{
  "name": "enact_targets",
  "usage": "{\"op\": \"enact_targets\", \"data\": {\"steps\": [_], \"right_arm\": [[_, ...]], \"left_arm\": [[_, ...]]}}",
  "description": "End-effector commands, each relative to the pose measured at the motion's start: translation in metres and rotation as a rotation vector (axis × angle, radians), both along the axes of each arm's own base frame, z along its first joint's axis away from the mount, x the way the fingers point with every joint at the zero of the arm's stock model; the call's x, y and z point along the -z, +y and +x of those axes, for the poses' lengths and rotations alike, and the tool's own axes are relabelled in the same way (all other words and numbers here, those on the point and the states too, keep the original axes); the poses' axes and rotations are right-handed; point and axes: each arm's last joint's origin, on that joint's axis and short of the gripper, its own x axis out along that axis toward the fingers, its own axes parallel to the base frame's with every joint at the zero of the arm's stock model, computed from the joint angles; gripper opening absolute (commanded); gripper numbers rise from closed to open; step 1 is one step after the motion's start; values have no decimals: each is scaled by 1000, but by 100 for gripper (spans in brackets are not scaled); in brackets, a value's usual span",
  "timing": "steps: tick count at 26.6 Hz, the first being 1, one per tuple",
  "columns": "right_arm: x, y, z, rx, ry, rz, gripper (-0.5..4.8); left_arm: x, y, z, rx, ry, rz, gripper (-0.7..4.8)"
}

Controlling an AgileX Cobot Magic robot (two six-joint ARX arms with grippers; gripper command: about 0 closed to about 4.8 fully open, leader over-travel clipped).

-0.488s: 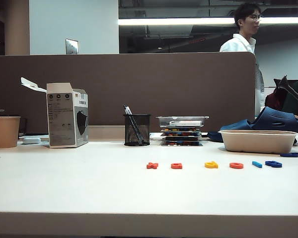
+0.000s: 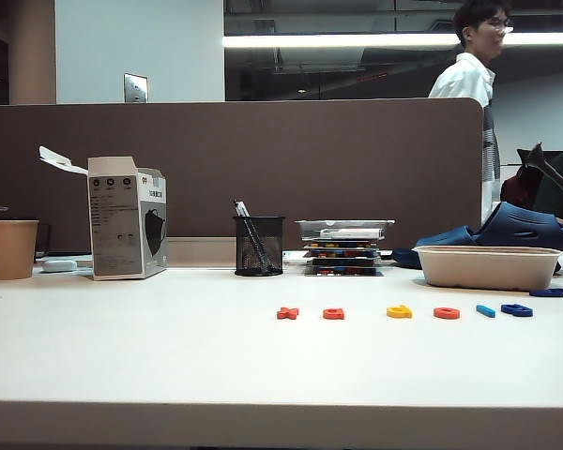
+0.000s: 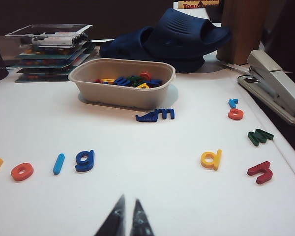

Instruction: Select the appropriate letters from the row of letter magnets placed on the table to arrange into the word "dog".

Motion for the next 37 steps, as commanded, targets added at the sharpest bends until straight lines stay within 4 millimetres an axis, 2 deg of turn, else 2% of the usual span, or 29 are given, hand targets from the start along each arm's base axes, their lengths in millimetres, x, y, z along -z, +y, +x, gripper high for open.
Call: {"op": "enact_targets", "data": {"steps": [1,12,15,19,26,29,33,37], "right_arm": [[-1,0,0,2,-21,-1,-7],[-1,0,0,2,-21,-1,-6],[-1,0,0,3,-21,-1,-6],[-1,0,0,5,-21,-2,-7],[-1,0,0,5,-20,-1,-6],[-1,0,0,5,-21,-1,-6],[-1,0,0,5,-21,-1,-6],[-1,0,0,5,-21,-1,-6]], "left_arm": [[-2,0,0,1,-10,-4,-5],[-3,0,0,2,-12,-6,-5],[-15,0,-4,9,-24,-44,-5],[-53,1,-20,53,18,-102,-5],[-122,4,-64,186,139,-203,-5],[-151,4,-76,222,184,-237,-5],[-192,3,-83,285,285,-326,-5],[-226,-2,-76,380,482,-359,-5]]}}
